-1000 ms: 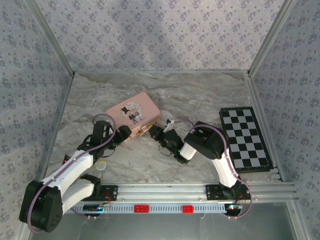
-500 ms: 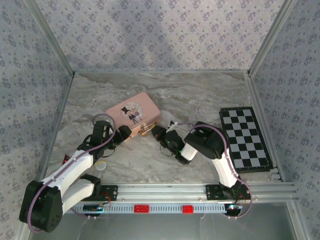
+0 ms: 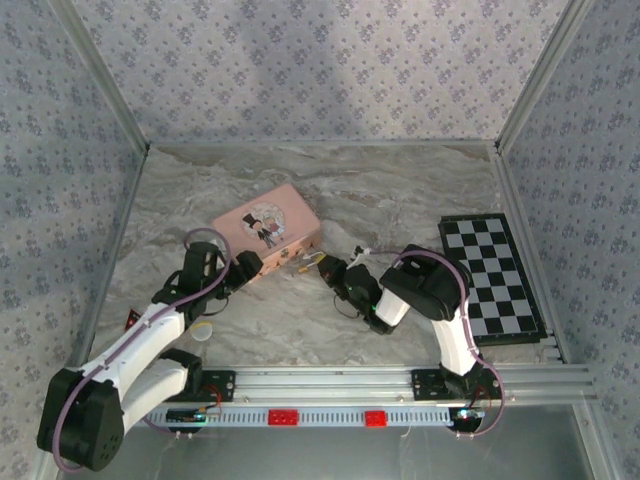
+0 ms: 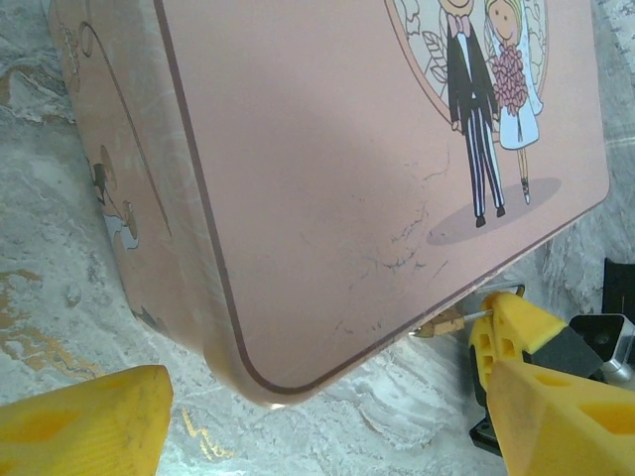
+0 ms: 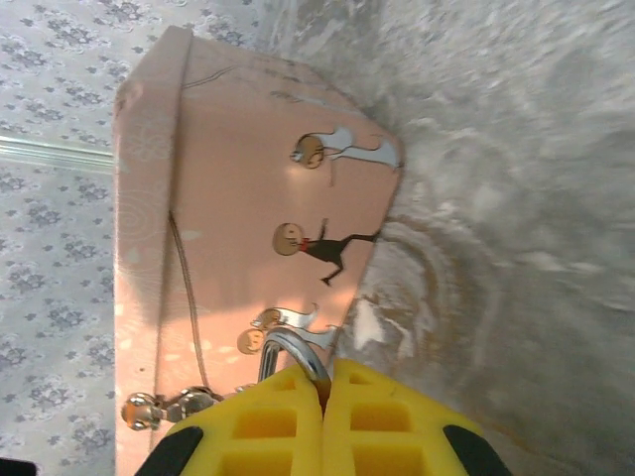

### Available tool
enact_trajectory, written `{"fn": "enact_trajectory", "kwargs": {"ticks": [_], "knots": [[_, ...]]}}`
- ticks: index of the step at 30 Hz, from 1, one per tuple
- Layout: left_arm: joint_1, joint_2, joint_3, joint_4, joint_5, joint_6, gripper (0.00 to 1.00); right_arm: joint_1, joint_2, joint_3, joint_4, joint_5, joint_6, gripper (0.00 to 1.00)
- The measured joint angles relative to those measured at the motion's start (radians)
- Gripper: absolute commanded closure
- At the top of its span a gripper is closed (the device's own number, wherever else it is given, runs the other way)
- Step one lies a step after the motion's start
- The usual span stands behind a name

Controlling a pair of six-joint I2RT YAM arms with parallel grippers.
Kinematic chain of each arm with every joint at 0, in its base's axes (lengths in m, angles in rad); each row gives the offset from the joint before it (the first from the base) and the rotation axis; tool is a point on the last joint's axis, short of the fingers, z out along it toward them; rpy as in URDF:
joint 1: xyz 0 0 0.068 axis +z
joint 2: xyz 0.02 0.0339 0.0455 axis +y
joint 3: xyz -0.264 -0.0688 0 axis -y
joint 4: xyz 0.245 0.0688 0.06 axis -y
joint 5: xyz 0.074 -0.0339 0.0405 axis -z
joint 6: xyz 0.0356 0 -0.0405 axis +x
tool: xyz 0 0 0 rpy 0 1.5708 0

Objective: Unlock a padlock with a key

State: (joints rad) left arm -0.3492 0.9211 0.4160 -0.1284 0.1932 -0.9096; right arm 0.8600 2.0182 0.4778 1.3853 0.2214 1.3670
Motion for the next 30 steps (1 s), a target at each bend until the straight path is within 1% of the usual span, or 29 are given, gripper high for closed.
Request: {"fn": "enact_trajectory", "kwargs": {"ticks": [6, 15, 18, 22, 30], "knots": [[0.004, -0.065, 0.0, -0.036, -0.004, 0.044, 0.16, -0.02, -0.08, -0.093, 0.006, 0.0, -0.064, 1.0], [0.042, -0.192, -0.002, -0.063, -0.029, 0.083, 0.15, -0.024, -0.15, -0.225, -0.014, -0.001, -0.132, 1.0], [0.049, -0.229, -0.013, -0.064, -0.034, 0.093, 0.14, -0.024, -0.215, -0.259, -0.043, 0.0, -0.158, 1.0], [0.058, -0.249, -0.014, -0.08, -0.042, 0.106, 0.14, -0.028, -0.337, -0.288, -0.16, 0.0, -0.2, 1.0], [0.068, -0.251, -0.018, -0.081, -0.052, 0.109, 0.13, -0.075, -0.69, -0.287, -0.579, -0.017, -0.323, 1.0]]}}
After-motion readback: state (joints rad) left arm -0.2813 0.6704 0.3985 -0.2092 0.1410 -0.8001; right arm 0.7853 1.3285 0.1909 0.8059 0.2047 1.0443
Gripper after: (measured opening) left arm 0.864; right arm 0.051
